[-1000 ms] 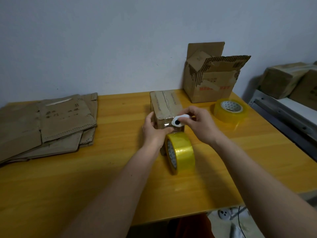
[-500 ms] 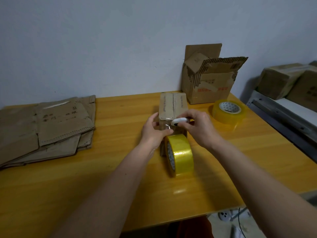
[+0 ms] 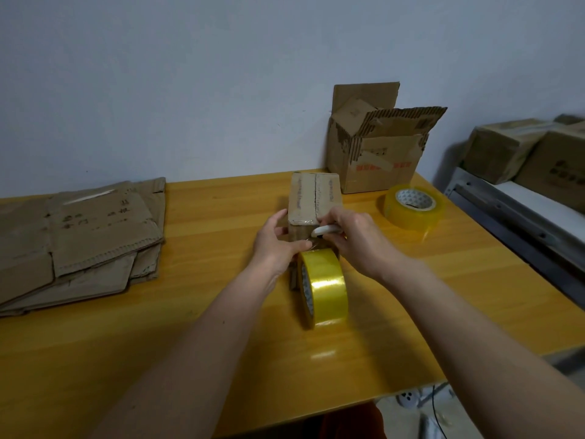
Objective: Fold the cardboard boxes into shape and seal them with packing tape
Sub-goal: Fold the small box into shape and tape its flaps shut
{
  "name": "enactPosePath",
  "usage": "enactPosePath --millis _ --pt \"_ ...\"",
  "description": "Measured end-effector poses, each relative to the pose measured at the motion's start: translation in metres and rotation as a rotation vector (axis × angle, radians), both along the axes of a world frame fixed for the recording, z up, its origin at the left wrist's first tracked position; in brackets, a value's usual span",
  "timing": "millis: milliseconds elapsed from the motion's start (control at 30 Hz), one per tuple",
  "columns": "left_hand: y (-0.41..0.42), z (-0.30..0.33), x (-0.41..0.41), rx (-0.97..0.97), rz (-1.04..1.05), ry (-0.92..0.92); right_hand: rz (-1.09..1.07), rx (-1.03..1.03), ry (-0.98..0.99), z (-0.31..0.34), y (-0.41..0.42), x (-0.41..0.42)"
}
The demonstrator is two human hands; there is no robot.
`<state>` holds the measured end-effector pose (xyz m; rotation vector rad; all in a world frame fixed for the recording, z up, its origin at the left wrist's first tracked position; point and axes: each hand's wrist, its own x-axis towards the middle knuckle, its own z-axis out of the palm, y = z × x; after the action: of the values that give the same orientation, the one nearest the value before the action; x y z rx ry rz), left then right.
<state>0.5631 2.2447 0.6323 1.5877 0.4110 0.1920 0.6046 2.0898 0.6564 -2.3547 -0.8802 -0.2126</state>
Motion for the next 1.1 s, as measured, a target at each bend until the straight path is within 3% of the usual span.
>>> enactPosePath --millis 233,333,467,567,633,700,767,833,867,967,1033,1100 --pt "-0.001 0.0 0.002 0.003 0.015 0.001 -0.026 -0.055 -0.053 -0.002 -0.015 -0.001" --pt "0.001 -0.001 0.003 0.018 0.016 0.011 -0.102 0.022 -0.037 0.002 -0.021 0.0" --pt "0.004 -0.002 0.003 0.013 0.007 0.016 -0.277 0.27 0.327 0.002 -0.044 0.009" --pt "0.004 -0.004 0.002 -0.035 0.006 0.029 -0.395 0.151 0.607 -0.022 -0.059 0.012" --pt "0.005 -0.004 0.001 -0.067 0.001 0.038 -0.455 0.06 0.687 -0.037 -0.06 0.012" --pt "0.006 -0.003 0.001 -0.086 -0.002 0.04 -0.499 0.008 0.606 -0.042 -0.054 0.012" --pt "0.006 -0.003 0.003 -0.097 -0.006 0.045 -0.577 -0.004 0.241 -0.036 -0.042 0.014" --pt "0.006 -0.004 0.003 -0.101 -0.008 0.05 -0.462 0.144 -0.141 -0.02 -0.023 0.013" --pt "0.007 -0.004 0.003 -0.102 -0.01 0.05 -0.325 0.172 -0.195 -0.011 -0.011 0.014" --pt "0.009 -0.006 0.003 -0.107 -0.027 0.054 -0.01 -0.097 -0.034 -0.004 0.017 0.021" --pt "0.009 -0.007 0.002 -0.117 -0.018 0.044 0.012 -0.203 0.053 -0.007 0.022 0.029" --pt "0.01 -0.007 0.002 -0.115 -0.002 0.034 0.003 -0.155 0.052 -0.012 0.022 0.035"
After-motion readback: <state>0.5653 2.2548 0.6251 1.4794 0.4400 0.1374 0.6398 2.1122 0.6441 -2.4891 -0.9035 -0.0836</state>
